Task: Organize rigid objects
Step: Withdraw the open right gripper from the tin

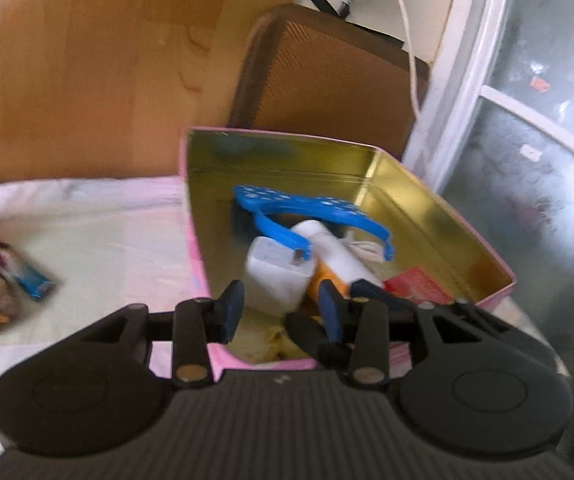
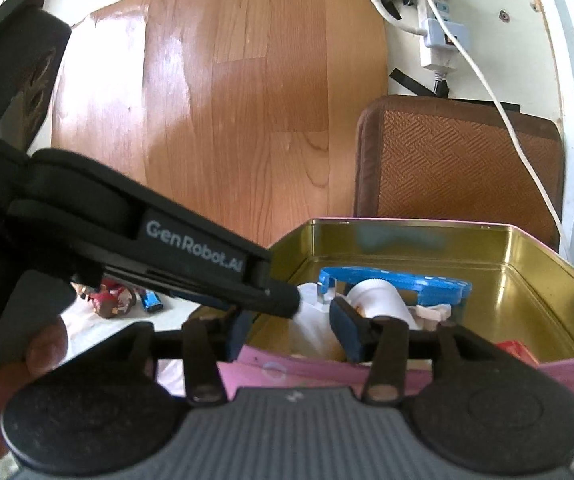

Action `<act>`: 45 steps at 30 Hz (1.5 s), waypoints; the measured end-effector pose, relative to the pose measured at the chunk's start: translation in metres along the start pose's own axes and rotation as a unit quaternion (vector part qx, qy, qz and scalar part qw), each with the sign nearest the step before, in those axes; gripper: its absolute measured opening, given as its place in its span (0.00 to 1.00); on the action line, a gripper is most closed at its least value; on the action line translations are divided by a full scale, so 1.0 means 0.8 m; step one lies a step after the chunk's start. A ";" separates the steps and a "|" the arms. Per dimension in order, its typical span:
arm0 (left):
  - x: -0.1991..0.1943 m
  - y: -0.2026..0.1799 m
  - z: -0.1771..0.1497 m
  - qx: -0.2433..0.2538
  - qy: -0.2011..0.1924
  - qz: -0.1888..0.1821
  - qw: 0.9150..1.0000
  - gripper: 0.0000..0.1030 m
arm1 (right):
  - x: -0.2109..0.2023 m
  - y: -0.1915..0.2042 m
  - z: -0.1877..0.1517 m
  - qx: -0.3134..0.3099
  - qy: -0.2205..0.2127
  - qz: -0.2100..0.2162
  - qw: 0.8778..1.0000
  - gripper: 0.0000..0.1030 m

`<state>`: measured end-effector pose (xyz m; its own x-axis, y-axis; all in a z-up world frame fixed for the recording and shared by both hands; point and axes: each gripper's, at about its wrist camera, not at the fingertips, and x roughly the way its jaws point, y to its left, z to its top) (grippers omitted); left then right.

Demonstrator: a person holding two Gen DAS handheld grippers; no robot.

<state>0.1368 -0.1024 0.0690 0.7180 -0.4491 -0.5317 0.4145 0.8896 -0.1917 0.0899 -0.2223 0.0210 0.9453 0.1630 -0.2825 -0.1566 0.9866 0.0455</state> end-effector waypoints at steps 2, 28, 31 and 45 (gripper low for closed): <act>-0.015 -0.001 -0.002 0.006 -0.010 0.018 1.000 0.43 | -0.010 0.005 -0.001 0.000 -0.005 0.001 1.000 0.45; -0.116 0.071 -0.093 0.011 -0.028 0.168 0.985 0.43 | -0.082 0.070 -0.012 0.096 0.021 0.029 0.995 0.46; -0.122 0.086 -0.103 0.010 -0.028 0.182 0.983 0.43 | -0.078 0.086 -0.015 0.090 0.033 0.034 0.995 0.47; -0.127 0.144 -0.133 -0.007 -0.020 0.222 0.975 0.43 | -0.054 0.131 -0.043 0.067 0.074 0.030 0.995 0.47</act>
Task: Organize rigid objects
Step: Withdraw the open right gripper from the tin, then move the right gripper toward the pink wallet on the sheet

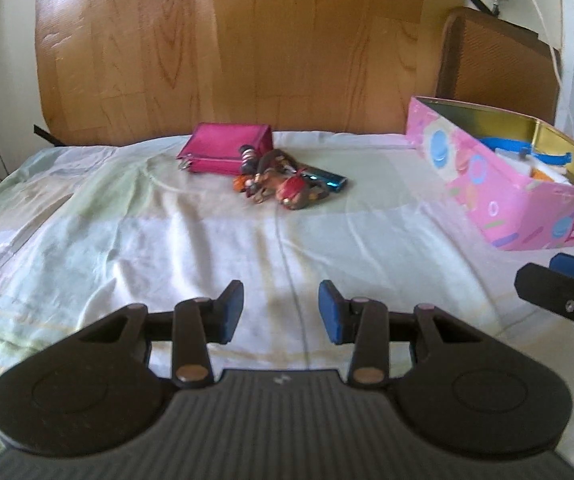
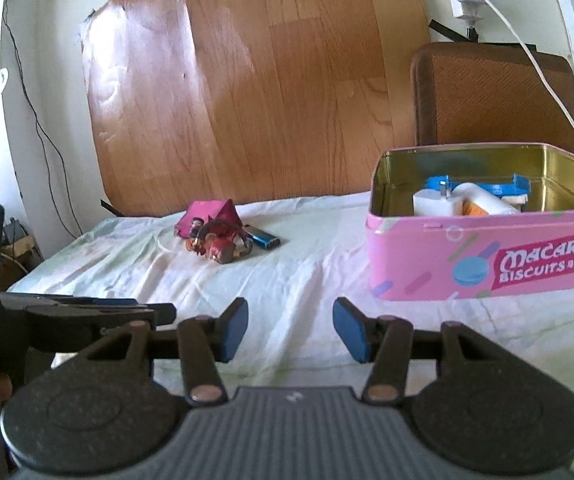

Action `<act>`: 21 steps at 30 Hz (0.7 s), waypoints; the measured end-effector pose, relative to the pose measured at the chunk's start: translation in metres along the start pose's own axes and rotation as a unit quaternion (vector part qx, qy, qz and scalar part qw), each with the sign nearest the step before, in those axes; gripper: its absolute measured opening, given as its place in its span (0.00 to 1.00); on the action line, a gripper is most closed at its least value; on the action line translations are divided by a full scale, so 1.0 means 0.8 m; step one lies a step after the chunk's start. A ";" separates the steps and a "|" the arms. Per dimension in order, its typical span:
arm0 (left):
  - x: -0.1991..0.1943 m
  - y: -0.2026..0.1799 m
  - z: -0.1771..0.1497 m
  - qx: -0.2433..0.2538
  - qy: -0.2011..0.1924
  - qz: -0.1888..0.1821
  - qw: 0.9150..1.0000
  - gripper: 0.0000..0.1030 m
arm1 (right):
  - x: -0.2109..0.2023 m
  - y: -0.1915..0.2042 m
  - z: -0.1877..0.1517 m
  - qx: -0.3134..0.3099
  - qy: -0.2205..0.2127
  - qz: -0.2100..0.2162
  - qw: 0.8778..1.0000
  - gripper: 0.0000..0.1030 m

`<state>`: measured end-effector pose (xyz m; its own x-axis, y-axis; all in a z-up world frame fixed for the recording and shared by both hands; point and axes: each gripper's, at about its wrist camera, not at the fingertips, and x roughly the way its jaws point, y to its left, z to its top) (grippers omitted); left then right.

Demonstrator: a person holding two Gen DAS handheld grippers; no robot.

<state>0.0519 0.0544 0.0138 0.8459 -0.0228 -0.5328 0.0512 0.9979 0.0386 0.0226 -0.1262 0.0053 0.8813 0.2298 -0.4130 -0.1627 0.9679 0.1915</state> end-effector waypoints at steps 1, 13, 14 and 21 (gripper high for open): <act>0.002 0.003 -0.002 -0.001 0.001 0.001 1.000 0.43 | 0.001 -0.001 -0.002 0.001 0.000 -0.002 1.000 0.47; 0.010 0.010 -0.010 -0.013 0.003 0.005 1.000 0.48 | 0.013 -0.007 -0.012 0.011 0.016 -0.011 1.000 0.47; 0.010 0.010 -0.010 -0.014 0.003 0.005 1.000 0.48 | 0.013 -0.007 -0.012 0.014 0.018 -0.009 1.000 0.47; 0.010 0.011 -0.011 -0.016 0.002 0.008 1.000 0.48 | 0.017 -0.026 -0.014 0.064 0.027 0.003 0.998 0.47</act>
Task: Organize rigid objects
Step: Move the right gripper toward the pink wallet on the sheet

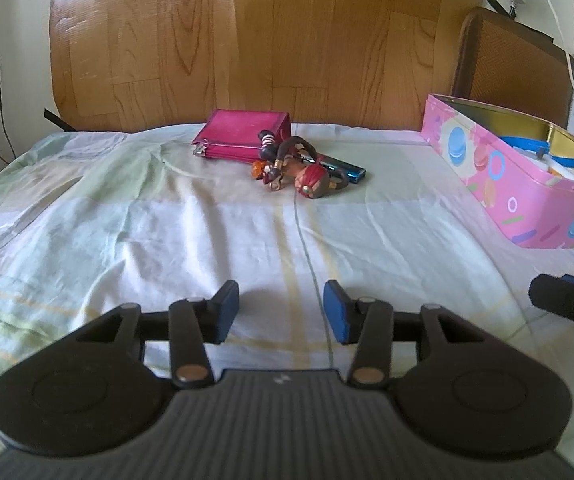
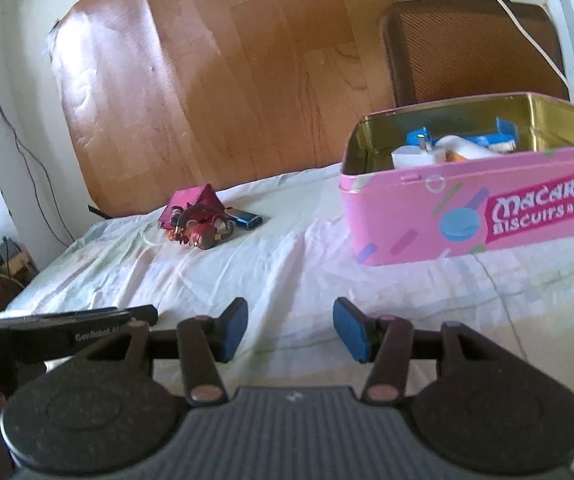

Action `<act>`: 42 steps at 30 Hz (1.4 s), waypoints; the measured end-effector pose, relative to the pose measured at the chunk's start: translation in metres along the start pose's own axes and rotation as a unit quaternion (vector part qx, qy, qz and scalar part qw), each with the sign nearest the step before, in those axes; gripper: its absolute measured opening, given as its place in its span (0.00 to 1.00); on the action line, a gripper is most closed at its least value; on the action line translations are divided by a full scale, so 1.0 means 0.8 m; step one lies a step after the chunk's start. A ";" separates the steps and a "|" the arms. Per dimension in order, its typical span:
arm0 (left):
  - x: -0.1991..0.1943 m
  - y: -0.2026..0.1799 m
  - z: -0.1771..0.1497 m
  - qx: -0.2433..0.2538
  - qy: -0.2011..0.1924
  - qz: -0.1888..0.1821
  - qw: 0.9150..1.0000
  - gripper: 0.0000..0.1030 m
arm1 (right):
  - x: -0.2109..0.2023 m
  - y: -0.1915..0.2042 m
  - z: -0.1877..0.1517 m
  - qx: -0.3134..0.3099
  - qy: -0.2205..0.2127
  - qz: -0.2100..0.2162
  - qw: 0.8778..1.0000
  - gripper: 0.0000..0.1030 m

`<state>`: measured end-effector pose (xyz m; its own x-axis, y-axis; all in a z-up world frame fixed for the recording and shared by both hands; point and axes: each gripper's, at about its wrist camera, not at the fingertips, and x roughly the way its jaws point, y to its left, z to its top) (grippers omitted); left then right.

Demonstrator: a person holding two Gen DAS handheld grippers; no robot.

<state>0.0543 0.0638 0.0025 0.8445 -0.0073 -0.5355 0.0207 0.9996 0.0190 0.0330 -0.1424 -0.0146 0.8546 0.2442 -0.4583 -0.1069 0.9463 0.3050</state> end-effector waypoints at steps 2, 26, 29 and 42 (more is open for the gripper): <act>0.000 0.001 0.000 0.000 0.000 0.000 1.000 0.48 | -0.001 -0.001 0.000 0.003 -0.001 0.002 1.000 0.47; 0.001 -0.003 0.000 0.005 0.005 -0.002 1.000 0.53 | 0.004 0.001 -0.004 0.005 0.008 0.002 1.000 0.48; 0.001 -0.003 0.001 0.007 0.007 -0.008 1.000 0.53 | 0.006 0.003 -0.004 0.001 0.013 -0.004 1.000 0.48; 0.032 0.050 0.052 -0.005 -0.035 0.039 0.999 0.54 | 0.022 0.034 -0.009 -0.050 0.035 -0.006 0.998 0.50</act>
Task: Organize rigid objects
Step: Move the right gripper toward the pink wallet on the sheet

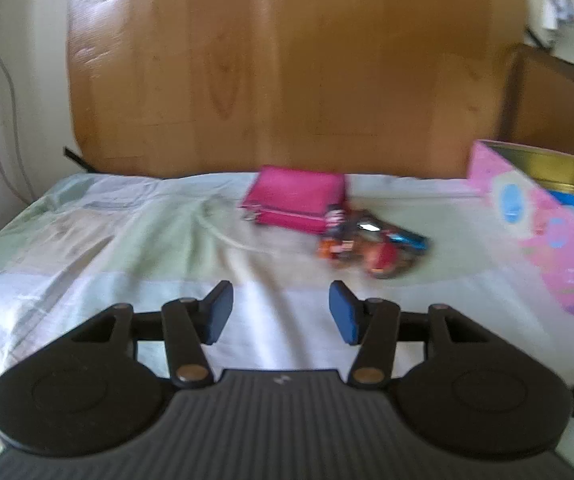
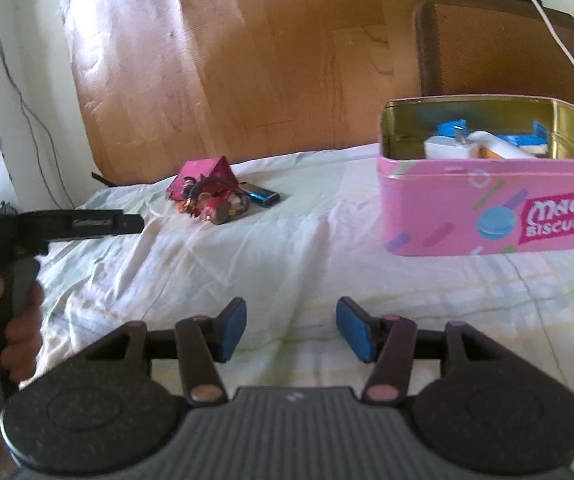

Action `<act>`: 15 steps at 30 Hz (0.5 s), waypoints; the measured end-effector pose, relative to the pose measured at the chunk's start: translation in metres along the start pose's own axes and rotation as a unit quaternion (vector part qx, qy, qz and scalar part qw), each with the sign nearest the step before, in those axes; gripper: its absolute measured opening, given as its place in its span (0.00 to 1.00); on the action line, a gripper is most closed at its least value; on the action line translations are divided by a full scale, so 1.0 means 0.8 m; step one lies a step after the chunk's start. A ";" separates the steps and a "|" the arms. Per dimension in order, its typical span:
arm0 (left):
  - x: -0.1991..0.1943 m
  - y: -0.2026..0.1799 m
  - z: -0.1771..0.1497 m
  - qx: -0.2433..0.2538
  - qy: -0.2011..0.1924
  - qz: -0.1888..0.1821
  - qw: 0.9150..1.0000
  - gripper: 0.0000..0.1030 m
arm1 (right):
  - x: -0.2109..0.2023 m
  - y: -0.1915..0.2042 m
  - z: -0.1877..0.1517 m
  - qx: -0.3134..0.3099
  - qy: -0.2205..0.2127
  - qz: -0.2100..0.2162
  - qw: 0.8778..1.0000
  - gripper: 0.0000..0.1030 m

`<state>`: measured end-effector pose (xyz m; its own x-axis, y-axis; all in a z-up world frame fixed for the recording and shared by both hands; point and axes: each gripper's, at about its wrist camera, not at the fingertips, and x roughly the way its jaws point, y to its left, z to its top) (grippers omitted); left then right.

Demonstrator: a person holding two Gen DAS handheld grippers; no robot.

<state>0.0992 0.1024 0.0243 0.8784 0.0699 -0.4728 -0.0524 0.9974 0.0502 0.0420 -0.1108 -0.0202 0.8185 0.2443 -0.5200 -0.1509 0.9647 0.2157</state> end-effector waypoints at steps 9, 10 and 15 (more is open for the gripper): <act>0.019 0.036 -0.015 -0.074 0.030 -0.011 0.997 0.54 | 0.023 0.028 0.013 -0.045 0.004 0.008 0.999 0.50; 0.018 0.038 -0.016 -0.079 0.030 -0.012 0.996 0.54 | 0.026 0.030 0.017 -0.051 0.002 0.010 0.999 0.50; 0.016 0.045 -0.015 -0.090 0.025 -0.005 0.996 0.54 | 0.049 0.047 0.052 -0.070 -0.007 0.035 0.997 0.50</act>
<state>0.1027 0.1396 0.0096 0.8545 0.0566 -0.5163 -0.1318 0.9851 -0.1101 0.0913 -0.0692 0.0016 0.8105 0.3113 -0.4961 -0.2833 0.9497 0.1331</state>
